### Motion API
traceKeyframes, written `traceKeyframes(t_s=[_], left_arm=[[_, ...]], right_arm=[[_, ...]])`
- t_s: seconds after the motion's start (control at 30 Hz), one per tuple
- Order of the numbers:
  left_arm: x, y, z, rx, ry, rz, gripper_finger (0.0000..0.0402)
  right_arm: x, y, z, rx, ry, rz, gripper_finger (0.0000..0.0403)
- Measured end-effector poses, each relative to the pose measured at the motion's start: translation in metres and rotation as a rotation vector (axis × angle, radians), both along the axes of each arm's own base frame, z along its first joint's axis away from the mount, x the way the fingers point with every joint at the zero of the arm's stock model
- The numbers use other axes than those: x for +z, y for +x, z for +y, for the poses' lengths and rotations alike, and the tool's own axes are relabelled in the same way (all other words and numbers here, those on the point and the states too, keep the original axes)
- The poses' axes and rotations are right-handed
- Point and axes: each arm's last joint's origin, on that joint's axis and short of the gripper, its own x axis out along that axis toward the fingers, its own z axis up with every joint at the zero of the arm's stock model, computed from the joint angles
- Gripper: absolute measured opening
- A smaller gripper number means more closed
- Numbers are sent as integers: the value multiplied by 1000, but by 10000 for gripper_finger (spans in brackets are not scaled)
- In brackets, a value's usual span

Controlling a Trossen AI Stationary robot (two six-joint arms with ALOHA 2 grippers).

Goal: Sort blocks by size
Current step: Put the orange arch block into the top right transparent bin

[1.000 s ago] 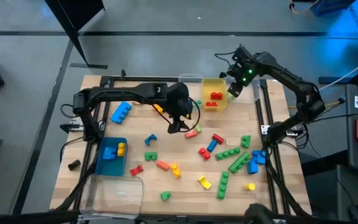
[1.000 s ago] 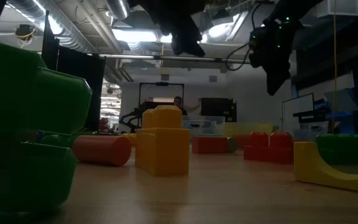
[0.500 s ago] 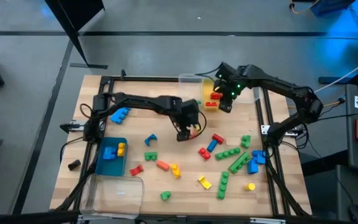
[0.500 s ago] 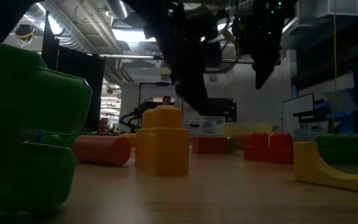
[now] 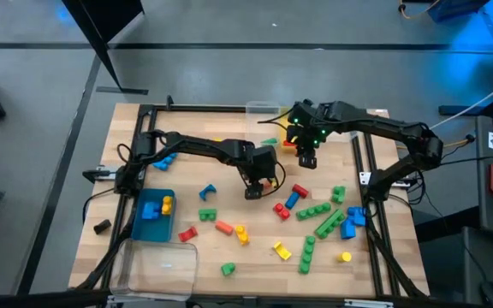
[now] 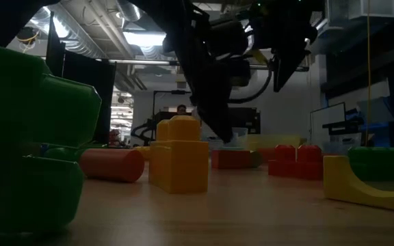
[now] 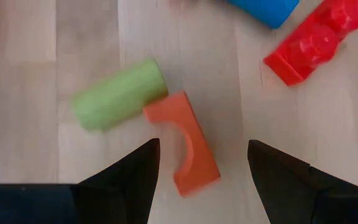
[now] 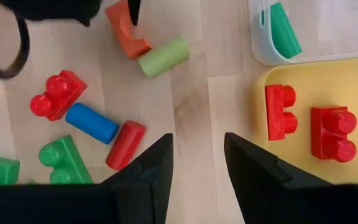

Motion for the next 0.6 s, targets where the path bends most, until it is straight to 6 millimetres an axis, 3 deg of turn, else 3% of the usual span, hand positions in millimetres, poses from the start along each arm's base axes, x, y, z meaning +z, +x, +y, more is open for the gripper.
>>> traceKeyframes(t_s=[0.33,0.6], left_arm=[[-29,5,-8,-9,70,63,216],[-27,5,-6,1,152,67,115]], right_arm=[[3,-4,1,30,-59,15,144],[45,-41,14,51,-169,-123,144]])
